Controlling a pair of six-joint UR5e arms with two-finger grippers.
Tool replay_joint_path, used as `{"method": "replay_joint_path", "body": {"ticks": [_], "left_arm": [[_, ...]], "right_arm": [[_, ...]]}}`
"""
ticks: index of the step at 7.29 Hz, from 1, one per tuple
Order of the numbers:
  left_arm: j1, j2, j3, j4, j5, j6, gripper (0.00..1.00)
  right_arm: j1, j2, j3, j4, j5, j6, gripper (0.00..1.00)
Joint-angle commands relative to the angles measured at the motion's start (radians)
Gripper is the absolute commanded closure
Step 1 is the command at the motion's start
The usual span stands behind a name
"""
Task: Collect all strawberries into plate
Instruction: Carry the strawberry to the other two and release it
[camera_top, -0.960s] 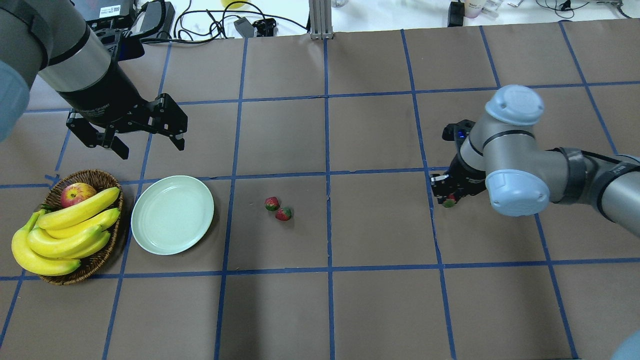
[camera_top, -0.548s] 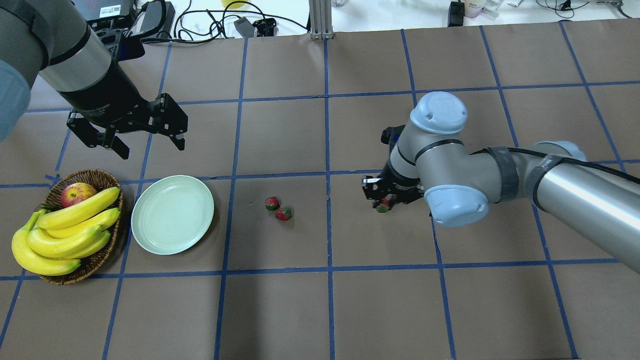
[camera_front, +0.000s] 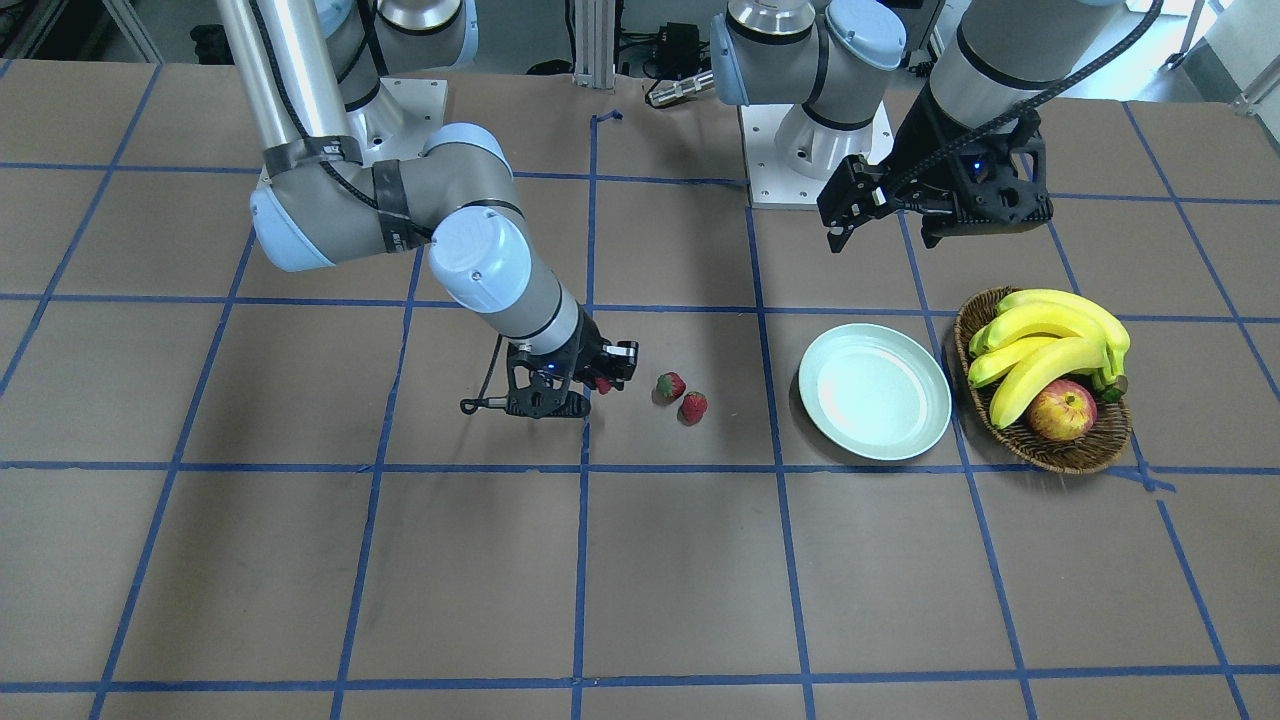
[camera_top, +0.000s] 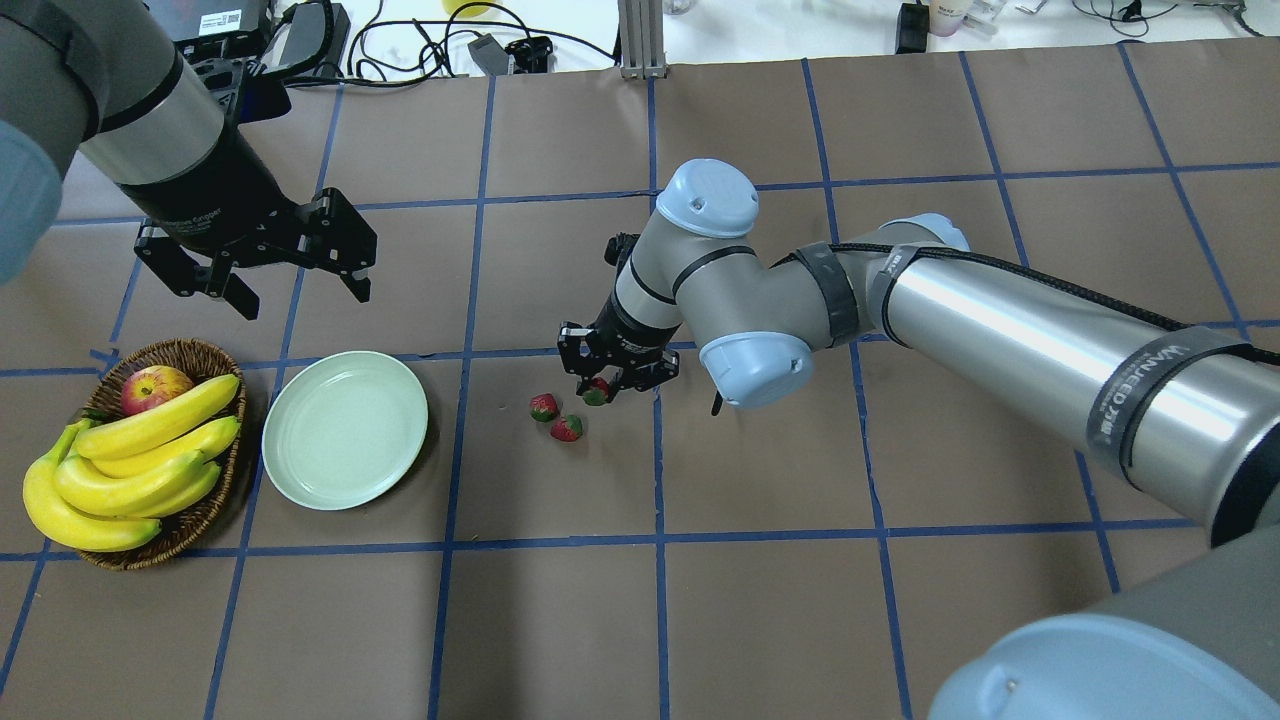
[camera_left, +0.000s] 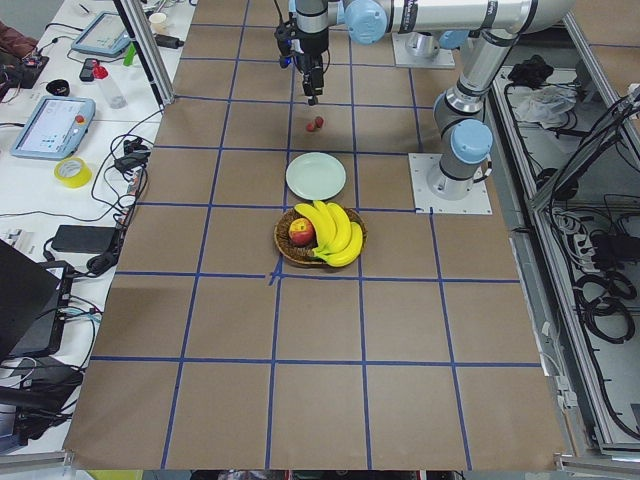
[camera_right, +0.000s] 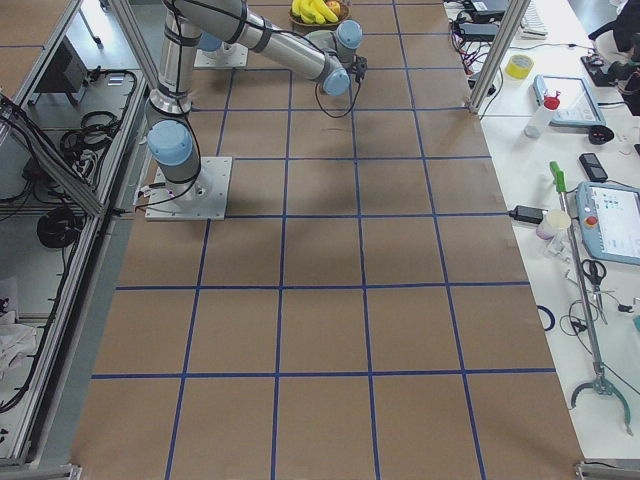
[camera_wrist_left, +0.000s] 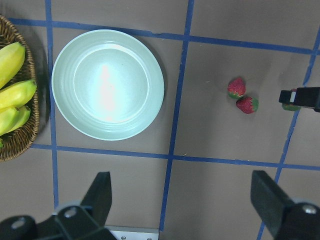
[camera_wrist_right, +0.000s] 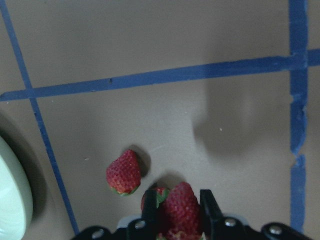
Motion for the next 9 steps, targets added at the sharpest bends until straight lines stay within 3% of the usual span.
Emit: {"method": "replay_joint_path", "body": {"ticks": [1, 2, 3, 5, 8, 9], "left_arm": [[0.001, 0.000, 0.000, 0.000, -0.002, 0.000, 0.00], [0.001, 0.000, 0.000, 0.000, -0.002, 0.000, 0.00], [0.001, 0.000, 0.000, 0.000, -0.002, 0.000, 0.00], [0.000, 0.000, 0.000, 0.000, -0.002, 0.000, 0.00], [0.009, 0.001, 0.002, 0.003, 0.000, 0.007, 0.00], [0.009, 0.000, 0.003, 0.005, -0.003, 0.007, 0.00]], "right_arm": [[0.004, 0.016, -0.012, -0.005, 0.018, 0.002, 0.33], [0.004, 0.013, -0.008, -0.004, 0.012, 0.002, 0.06], [0.004, 0.011, -0.008, -0.002, 0.008, 0.002, 0.00], [0.004, -0.027, -0.005, 0.019, -0.043, -0.001, 0.00], [-0.025, -0.166, -0.043, 0.172, -0.178, -0.044, 0.00], [-0.034, -0.217, -0.110, 0.314, -0.201, -0.059, 0.00]]}}
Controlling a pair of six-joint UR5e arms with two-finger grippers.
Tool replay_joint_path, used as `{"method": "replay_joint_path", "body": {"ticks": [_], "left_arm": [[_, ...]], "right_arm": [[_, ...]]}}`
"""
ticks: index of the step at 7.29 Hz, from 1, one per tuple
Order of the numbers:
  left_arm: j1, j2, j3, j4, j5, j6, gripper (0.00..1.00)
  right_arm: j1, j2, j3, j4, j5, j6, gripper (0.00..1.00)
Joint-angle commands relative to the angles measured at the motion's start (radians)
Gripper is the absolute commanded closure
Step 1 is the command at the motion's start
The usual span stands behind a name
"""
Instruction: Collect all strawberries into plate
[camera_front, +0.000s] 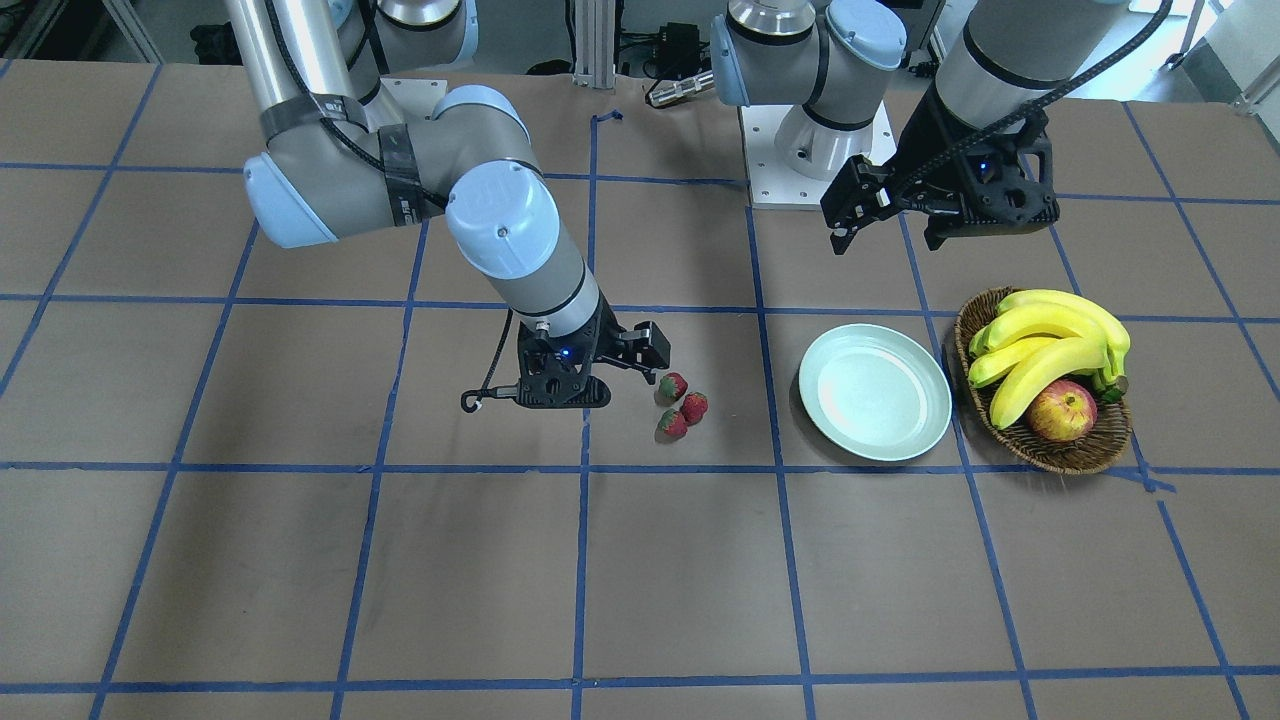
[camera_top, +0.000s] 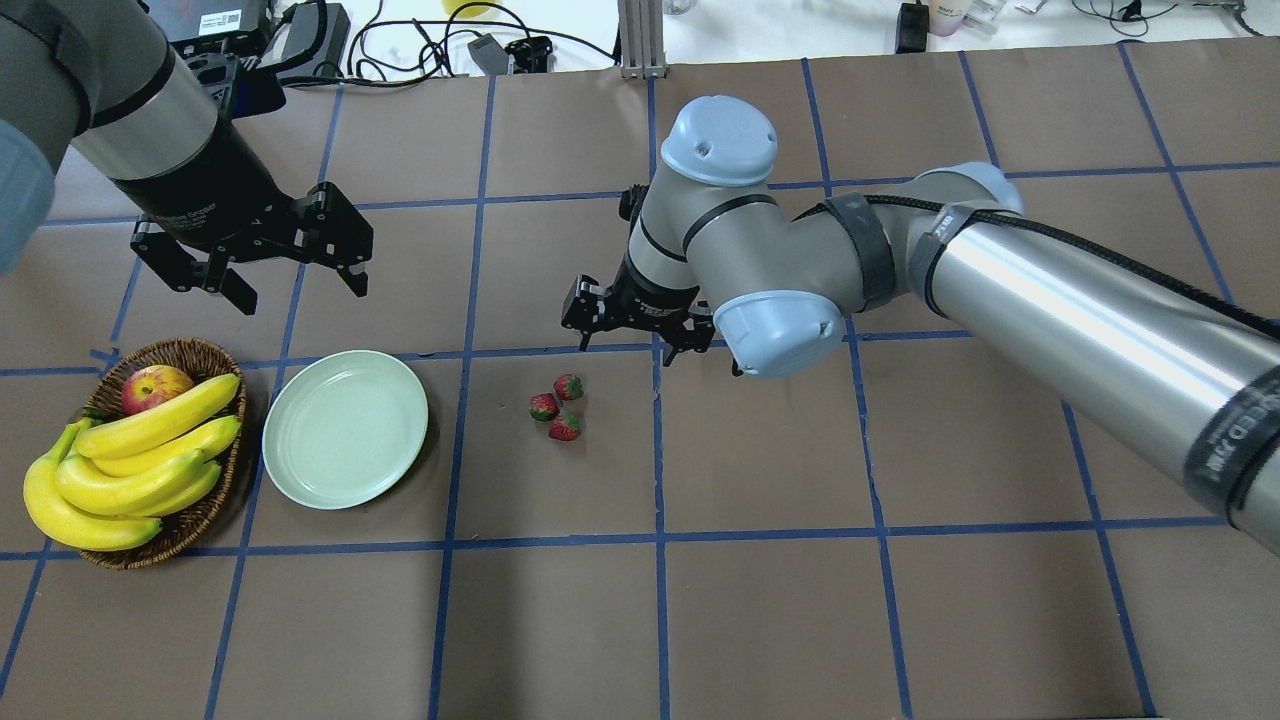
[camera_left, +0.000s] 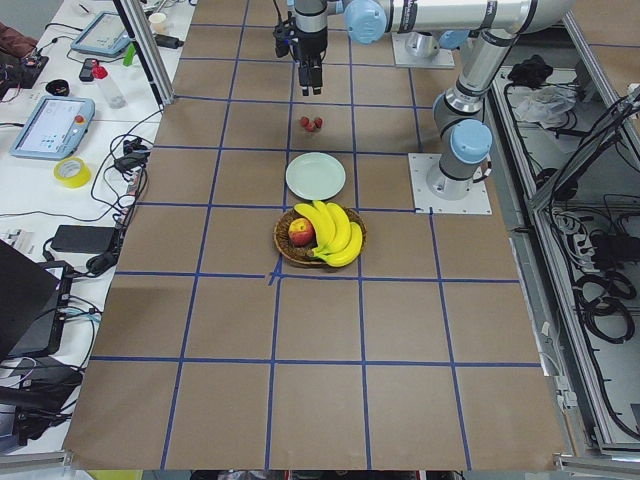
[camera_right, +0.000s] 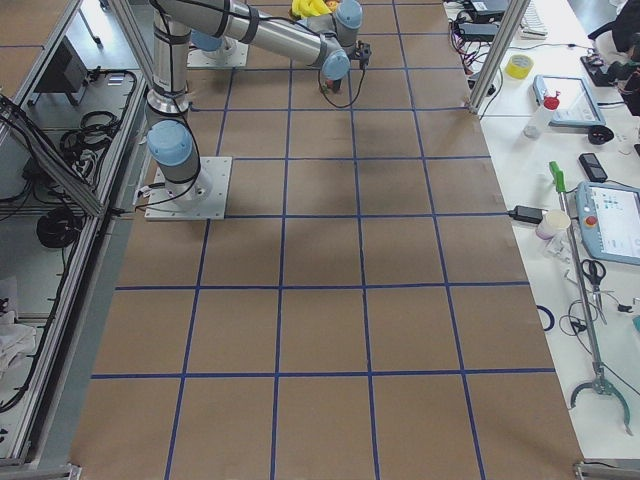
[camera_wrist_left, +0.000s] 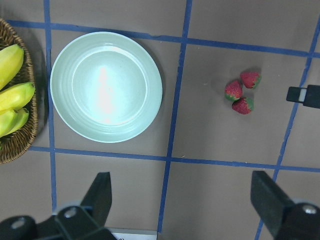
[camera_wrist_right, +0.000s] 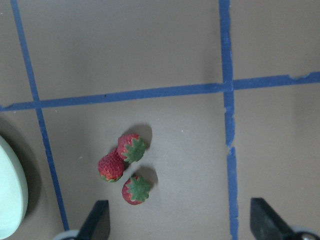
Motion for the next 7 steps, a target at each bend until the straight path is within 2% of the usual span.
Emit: {"method": "replay_joint_path", "body": {"ticks": [1, 2, 4, 5, 6, 7], "left_arm": [[-0.001, -0.006, 0.006, 0.004, 0.002, -0.002, 0.00], [0.001, -0.007, 0.012, 0.007, 0.000, 0.001, 0.00], [-0.001, -0.007, 0.001, 0.055, 0.002, 0.001, 0.00], [-0.002, 0.006, 0.015, 0.055, -0.010, 0.004, 0.00], [-0.001, 0.011, 0.013, 0.055, -0.017, 0.025, 0.00], [-0.002, -0.006, -0.002, 0.053, -0.015, 0.030, 0.00]], "right_arm": [[-0.030, -0.090, -0.159, 0.303, -0.105, -0.048, 0.00], [-0.039, -0.095, -0.256, 0.405, -0.110, -0.056, 0.00], [-0.048, -0.118, -0.371, 0.605, -0.146, -0.071, 0.00], [-0.056, -0.159, -0.375, 0.672, -0.185, -0.082, 0.00], [-0.115, -0.185, -0.372, 0.691, -0.259, -0.244, 0.00], [-0.207, -0.215, -0.366, 0.682, -0.261, -0.377, 0.00]]}}
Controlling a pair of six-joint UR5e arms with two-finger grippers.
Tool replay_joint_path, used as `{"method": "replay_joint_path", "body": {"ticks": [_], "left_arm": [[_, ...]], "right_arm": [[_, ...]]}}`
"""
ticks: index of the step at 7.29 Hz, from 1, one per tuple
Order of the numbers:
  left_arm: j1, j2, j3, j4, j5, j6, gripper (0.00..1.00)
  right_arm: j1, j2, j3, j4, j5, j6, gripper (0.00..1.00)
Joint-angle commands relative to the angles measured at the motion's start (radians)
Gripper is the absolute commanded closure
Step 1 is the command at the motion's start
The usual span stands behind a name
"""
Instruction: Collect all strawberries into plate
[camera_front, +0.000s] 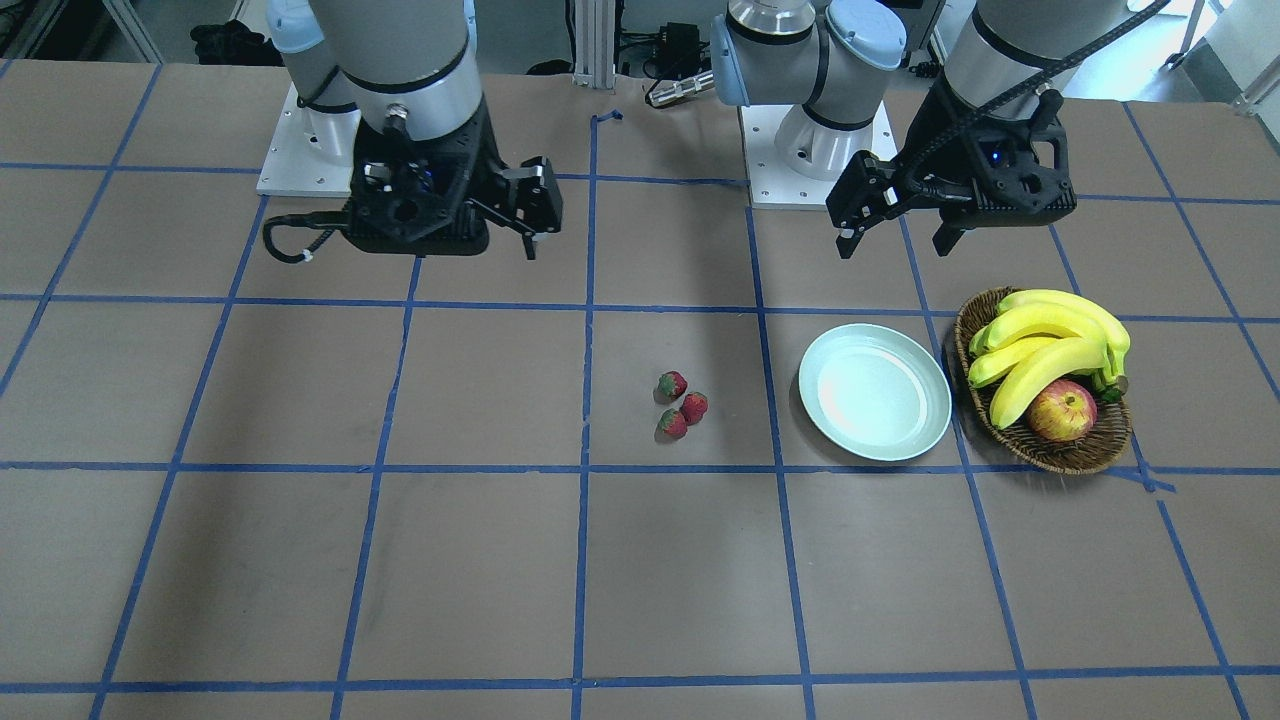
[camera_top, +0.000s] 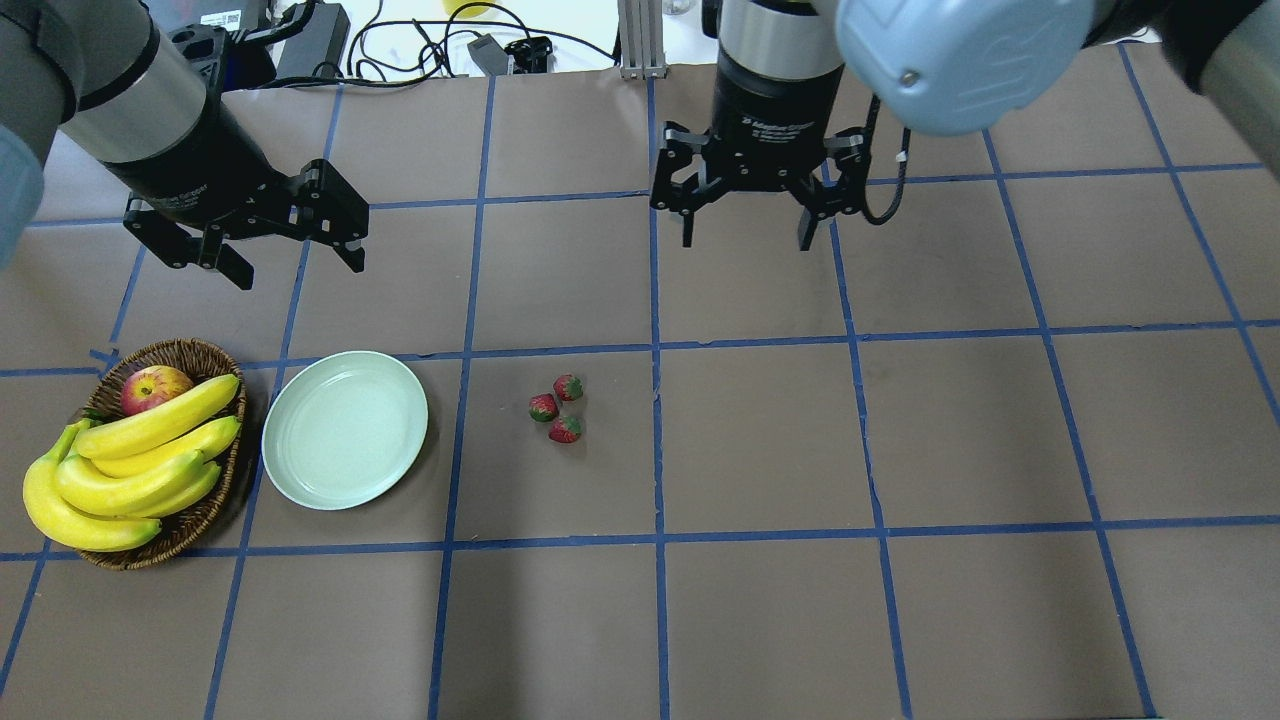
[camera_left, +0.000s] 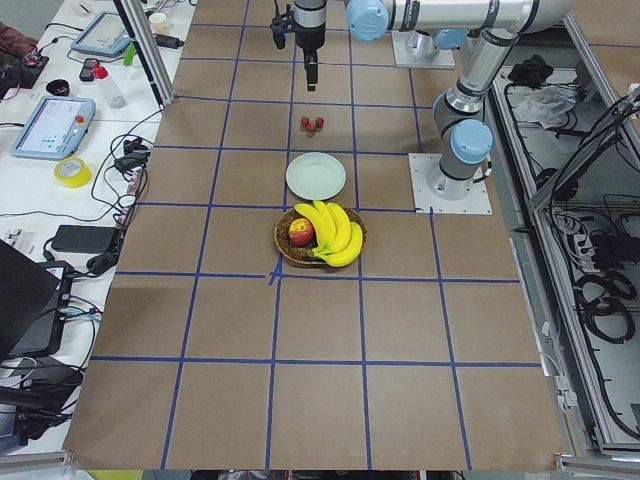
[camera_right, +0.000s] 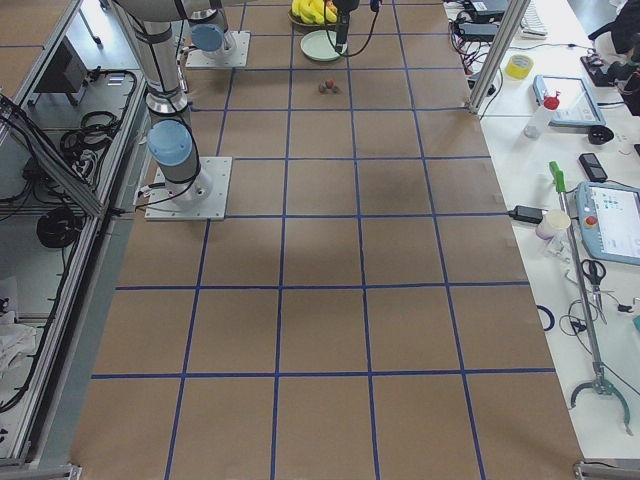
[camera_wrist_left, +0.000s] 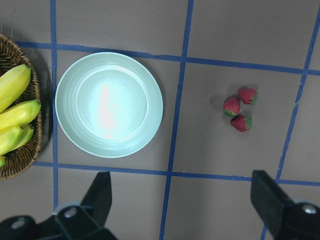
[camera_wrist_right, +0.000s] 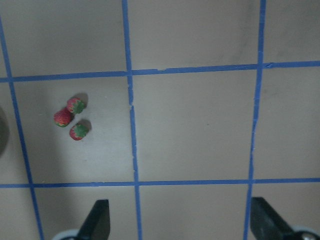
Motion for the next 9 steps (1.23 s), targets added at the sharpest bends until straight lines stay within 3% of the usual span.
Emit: {"method": "replay_joint_path", "body": {"ticks": [1, 2, 4, 5, 6, 9], "left_arm": [[0.002, -0.026, -0.015, 0.000, 0.001, 0.013, 0.00], [-0.001, -0.046, -0.014, 0.009, 0.002, 0.011, 0.00], [-0.007, -0.071, -0.012, 0.038, -0.001, 0.011, 0.00], [-0.012, -0.086, -0.012, 0.037, 0.001, 0.005, 0.00], [-0.034, -0.091, -0.012, 0.038, 0.011, 0.002, 0.00], [-0.061, -0.117, -0.012, 0.078, 0.007, 0.010, 0.00]], "right_arm": [[-0.144, -0.062, 0.020, 0.010, -0.050, -0.169, 0.00], [-0.154, -0.076, 0.041, -0.017, -0.056, -0.169, 0.12], [-0.154, -0.116, 0.121, -0.093, -0.102, -0.168, 0.12], [-0.154, -0.132, 0.161, -0.150, -0.102, -0.165, 0.07], [-0.157, -0.132, 0.163, -0.196, -0.102, -0.178, 0.00], [-0.160, -0.118, 0.163, -0.237, -0.099, -0.176, 0.00]]}}
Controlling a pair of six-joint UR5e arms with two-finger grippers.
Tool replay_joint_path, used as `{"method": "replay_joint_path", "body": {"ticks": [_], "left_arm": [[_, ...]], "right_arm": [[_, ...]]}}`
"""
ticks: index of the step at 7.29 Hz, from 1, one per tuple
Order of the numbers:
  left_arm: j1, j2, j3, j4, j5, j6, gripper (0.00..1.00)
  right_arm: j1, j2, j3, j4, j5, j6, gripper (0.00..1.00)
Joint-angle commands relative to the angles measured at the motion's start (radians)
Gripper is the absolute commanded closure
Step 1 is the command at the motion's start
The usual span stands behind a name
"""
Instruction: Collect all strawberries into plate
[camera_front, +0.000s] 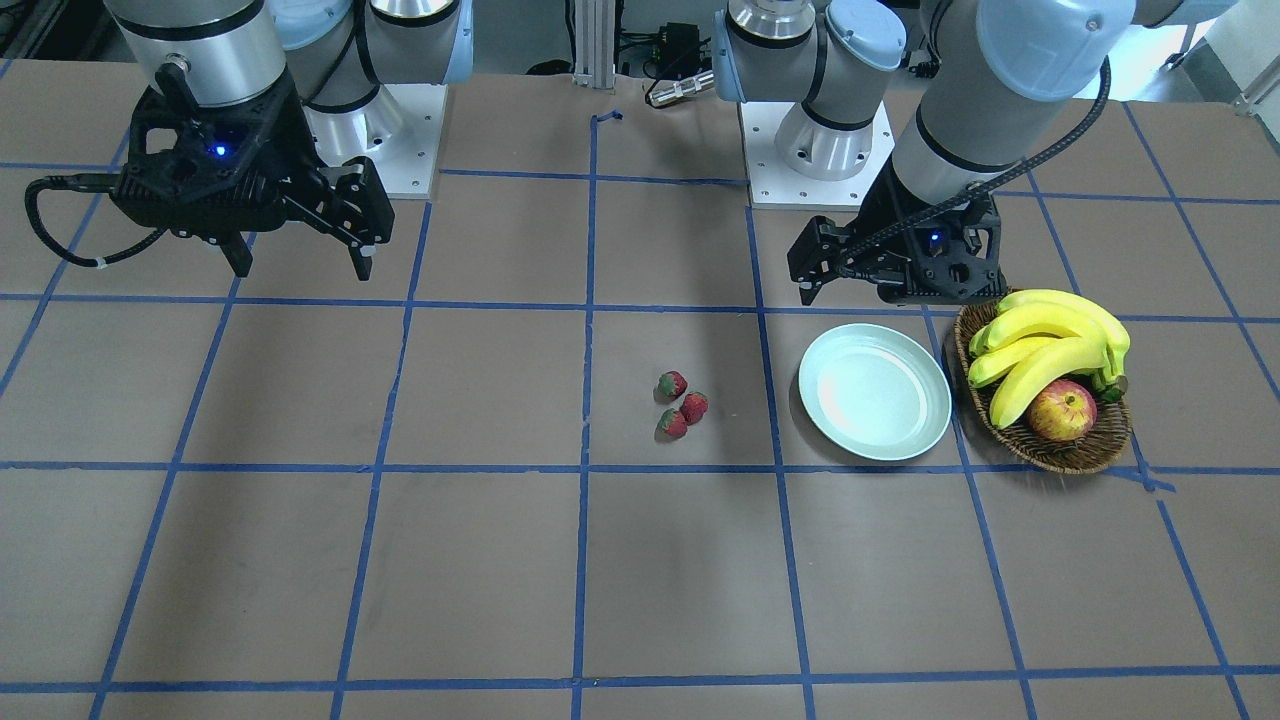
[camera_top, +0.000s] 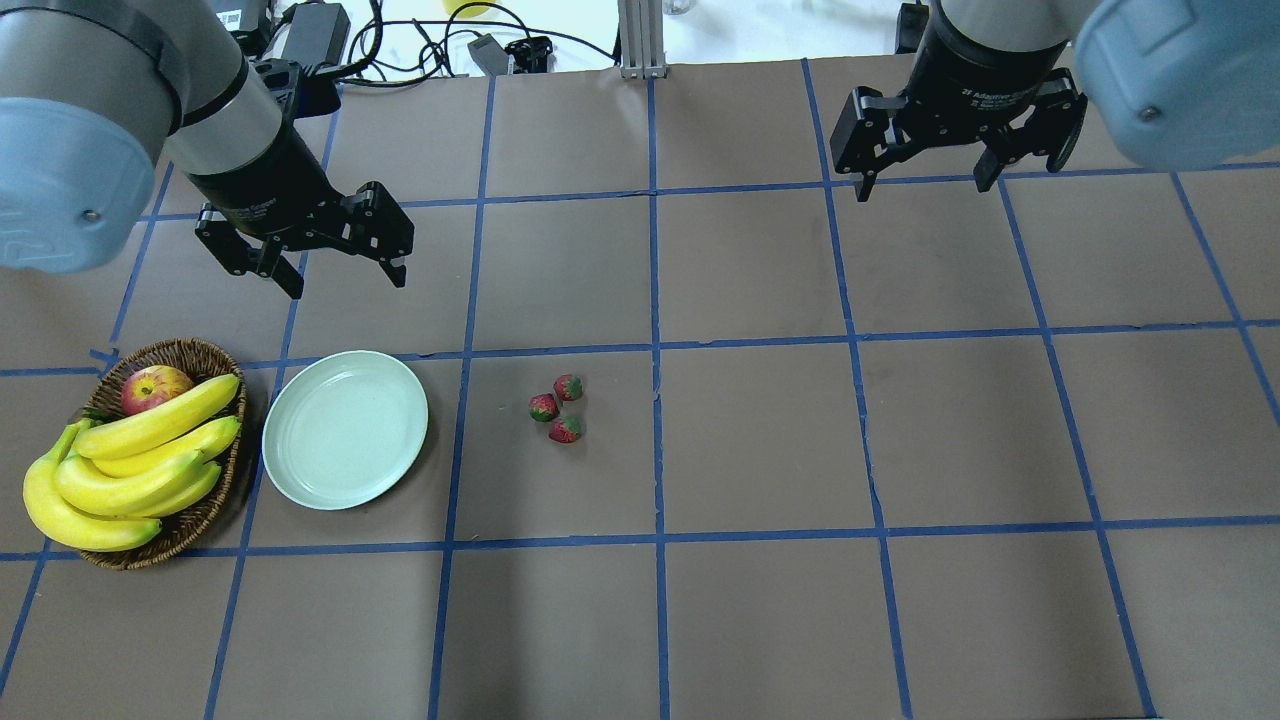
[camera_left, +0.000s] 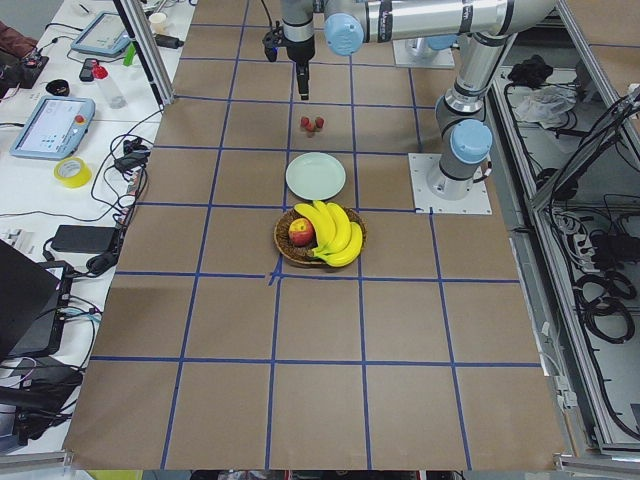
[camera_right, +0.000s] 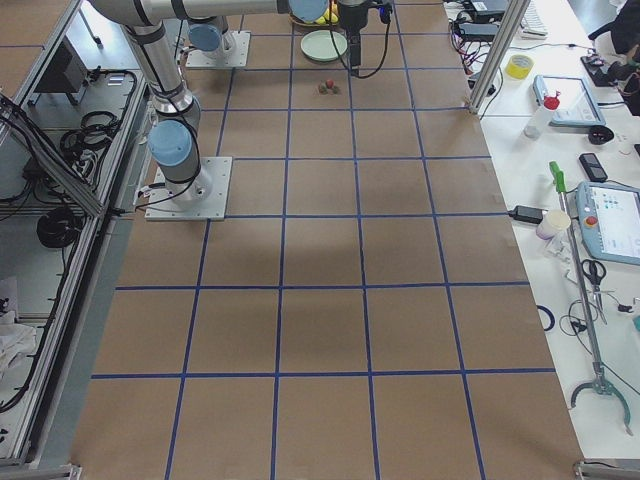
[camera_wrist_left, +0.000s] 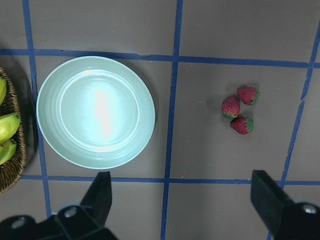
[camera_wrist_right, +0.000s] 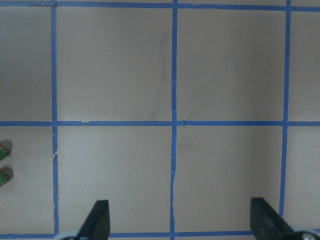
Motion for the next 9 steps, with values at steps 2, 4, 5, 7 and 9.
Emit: {"method": "replay_joint_path", "body": {"ticks": [2, 4, 5, 7, 9], "left_arm": [[-0.023, -0.066, -0.018, 0.099, -0.009, 0.000, 0.00], [-0.075, -0.136, -0.096, 0.308, -0.013, -0.003, 0.00], [-0.103, -0.174, -0.127, 0.392, -0.036, -0.008, 0.00], [-0.135, -0.245, -0.150, 0.495, -0.091, -0.008, 0.00], [-0.163, -0.305, -0.193, 0.583, -0.119, -0.009, 0.00]], "right_arm": [[-0.001, 0.017, 0.004, -0.103, 0.021, 0.015, 0.00], [-0.001, 0.018, 0.006, -0.113, 0.015, 0.012, 0.00], [-0.001, 0.018, 0.006, -0.111, 0.016, 0.012, 0.00], [-0.001, 0.018, 0.016, -0.110, 0.016, 0.010, 0.00], [-0.003, 0.018, 0.017, -0.107, 0.013, 0.012, 0.00]]}}
